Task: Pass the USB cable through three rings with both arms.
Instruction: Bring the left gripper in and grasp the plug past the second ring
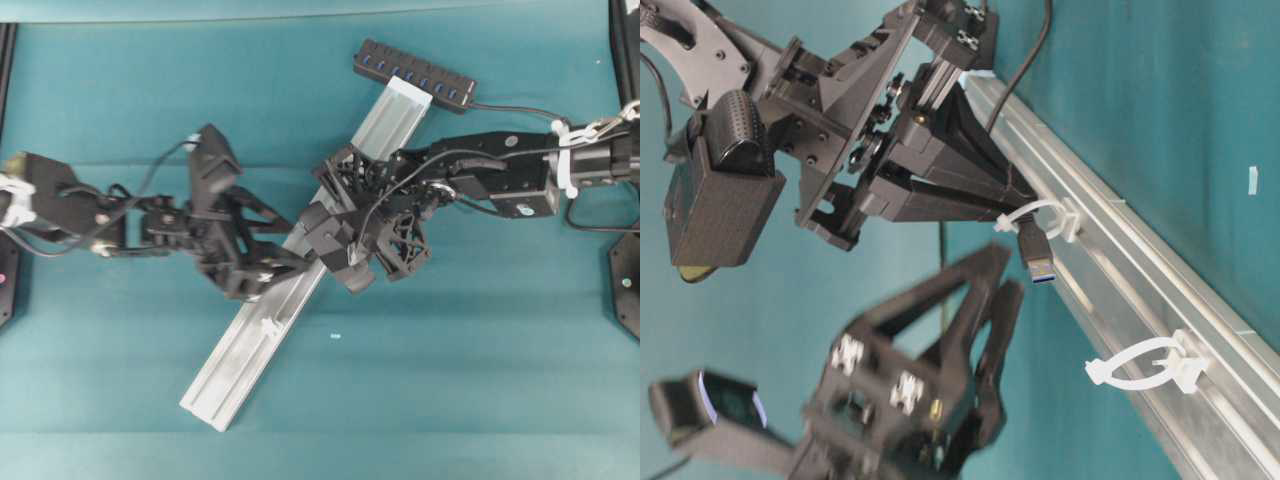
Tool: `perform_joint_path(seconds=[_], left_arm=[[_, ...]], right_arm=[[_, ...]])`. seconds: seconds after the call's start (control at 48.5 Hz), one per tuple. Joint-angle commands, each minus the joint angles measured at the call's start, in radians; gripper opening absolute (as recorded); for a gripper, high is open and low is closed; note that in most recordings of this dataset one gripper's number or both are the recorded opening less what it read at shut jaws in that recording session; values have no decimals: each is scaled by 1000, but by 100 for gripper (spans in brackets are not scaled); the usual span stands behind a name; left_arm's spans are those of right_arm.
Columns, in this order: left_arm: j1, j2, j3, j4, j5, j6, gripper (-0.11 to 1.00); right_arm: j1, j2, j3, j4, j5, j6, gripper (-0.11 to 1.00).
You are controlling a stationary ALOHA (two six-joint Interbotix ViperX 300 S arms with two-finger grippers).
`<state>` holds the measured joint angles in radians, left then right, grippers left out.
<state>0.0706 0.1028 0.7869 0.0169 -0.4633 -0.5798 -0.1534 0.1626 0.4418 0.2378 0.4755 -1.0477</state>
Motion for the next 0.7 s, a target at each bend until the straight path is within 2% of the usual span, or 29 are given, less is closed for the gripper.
perform_joint_path(seconds=[0.0, 0.474, 0.68], left_arm=[[-3, 15, -28, 3, -11, 2, 95], [-2, 78, -67, 3, -12, -5, 91], [-3, 104, -87, 3, -6, -2, 81]], right_arm=[[8, -2, -9, 9, -6, 9, 9], [6, -2, -11, 9, -12, 11, 9], [6, -2, -9, 9, -12, 12, 9]])
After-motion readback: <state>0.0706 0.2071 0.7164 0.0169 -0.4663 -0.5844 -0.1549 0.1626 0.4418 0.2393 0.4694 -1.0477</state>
